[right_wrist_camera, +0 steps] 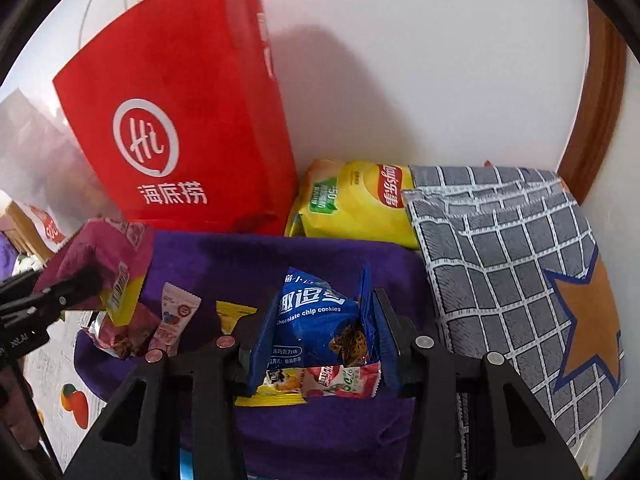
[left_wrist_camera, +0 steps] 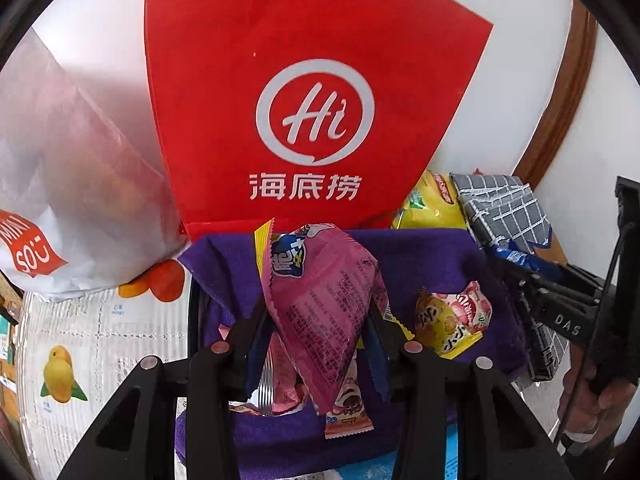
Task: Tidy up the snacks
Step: 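Lower the pink bag and blue cookie packet onto the purple towel with both tools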
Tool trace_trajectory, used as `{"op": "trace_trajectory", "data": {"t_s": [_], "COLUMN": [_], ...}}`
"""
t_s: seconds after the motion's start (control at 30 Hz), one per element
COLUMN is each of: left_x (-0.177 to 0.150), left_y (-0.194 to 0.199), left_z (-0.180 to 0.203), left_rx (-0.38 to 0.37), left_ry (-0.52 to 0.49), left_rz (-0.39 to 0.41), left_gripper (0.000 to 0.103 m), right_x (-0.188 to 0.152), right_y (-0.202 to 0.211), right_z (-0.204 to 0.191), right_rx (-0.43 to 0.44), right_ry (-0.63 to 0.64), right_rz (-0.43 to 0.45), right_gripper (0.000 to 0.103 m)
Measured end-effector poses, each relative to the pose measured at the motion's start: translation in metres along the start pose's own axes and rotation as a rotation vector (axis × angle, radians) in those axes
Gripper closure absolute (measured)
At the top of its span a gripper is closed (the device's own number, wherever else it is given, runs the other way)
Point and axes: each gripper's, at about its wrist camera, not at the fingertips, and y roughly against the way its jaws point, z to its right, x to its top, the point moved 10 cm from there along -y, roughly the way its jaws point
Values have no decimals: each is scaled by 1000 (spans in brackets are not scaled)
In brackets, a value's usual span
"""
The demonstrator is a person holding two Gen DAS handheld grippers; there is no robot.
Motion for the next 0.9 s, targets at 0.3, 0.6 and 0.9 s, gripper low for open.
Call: {"op": "trace_trajectory", "data": {"t_s": [0.3,0.6,0.9], "left_x": [1,2,-4], "left_y": [3,4,-6], "left_z": [-4,-7,-5], "left_rx": [-4,5,2], "left_ry": [19,26,29], "left_rz": [-6,-12,-58], "left_gripper": [62,62,62], "right_x": [1,-3,-14], "right_y": [-1,0,-12], "right_z": [6,-2,0], "right_rx": [-10,-19,-40], "right_ry": [6,50,56], "right_rz": [-9,-31,-102], "right_gripper": [58,57,57]}}
